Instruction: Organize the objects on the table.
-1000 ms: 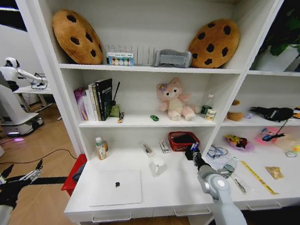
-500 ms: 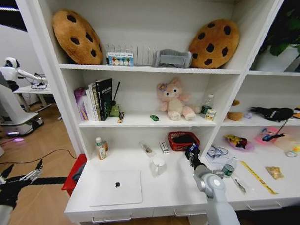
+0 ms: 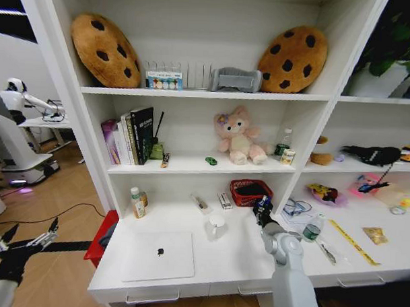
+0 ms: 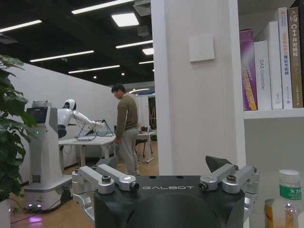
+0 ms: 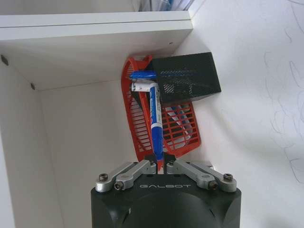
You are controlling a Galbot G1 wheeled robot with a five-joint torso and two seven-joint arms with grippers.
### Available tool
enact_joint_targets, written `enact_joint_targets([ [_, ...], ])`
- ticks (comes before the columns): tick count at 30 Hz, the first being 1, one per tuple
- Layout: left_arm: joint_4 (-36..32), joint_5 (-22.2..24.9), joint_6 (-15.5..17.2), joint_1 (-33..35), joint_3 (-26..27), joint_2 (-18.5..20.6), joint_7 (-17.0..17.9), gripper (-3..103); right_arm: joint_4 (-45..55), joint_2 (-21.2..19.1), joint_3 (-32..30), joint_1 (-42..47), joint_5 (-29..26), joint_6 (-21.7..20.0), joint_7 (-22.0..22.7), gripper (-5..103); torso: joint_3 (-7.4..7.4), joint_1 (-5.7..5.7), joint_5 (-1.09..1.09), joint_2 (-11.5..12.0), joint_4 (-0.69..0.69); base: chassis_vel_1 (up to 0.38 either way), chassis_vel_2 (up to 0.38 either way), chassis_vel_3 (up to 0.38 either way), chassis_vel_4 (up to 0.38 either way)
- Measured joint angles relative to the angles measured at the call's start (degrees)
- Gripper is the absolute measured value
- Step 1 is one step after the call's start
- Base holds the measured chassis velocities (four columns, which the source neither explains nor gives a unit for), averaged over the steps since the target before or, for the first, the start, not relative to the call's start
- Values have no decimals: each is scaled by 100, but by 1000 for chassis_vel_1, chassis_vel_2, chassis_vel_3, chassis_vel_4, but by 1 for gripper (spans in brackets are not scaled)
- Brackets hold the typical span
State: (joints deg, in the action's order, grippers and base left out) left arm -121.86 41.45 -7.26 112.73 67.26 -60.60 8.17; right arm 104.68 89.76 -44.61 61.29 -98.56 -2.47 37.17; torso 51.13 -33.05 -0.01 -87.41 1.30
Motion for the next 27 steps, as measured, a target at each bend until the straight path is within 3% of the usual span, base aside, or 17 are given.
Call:
enact_joint_targets([
  [2, 0, 0, 0, 0, 0, 0, 1, 100, -191, 239, -209, -162, -30, 3, 78, 5, 0, 0, 0, 0, 0, 0, 0, 0, 0],
  [14, 0, 0, 0, 0, 0, 0, 1, 100, -231, 252, -415, -337, -83, 132, 204, 2, 0, 0, 1, 0, 0, 0, 0, 0, 0],
  [15, 0, 0, 0, 0, 0, 0, 1, 100, -244, 250, -475, -381, -93, 151, 226, 12, 0, 0, 1, 0, 0, 0, 0, 0, 0],
  [19, 0, 0, 0, 0, 0, 0, 1, 100, -302, 247, -553, -450, -96, 171, 257, 17, 0, 0, 1, 0, 0, 0, 0, 0, 0],
  [20, 0, 0, 0, 0, 0, 0, 1, 100, -346, 245, -583, -490, -96, 182, 269, 28, 0, 0, 1, 0, 0, 0, 0, 0, 0],
  [27, 0, 0, 0, 0, 0, 0, 1, 100, -348, 242, -563, -507, -92, 213, 278, 50, 0, 0, 1, 0, 0, 0, 0, 0, 0],
])
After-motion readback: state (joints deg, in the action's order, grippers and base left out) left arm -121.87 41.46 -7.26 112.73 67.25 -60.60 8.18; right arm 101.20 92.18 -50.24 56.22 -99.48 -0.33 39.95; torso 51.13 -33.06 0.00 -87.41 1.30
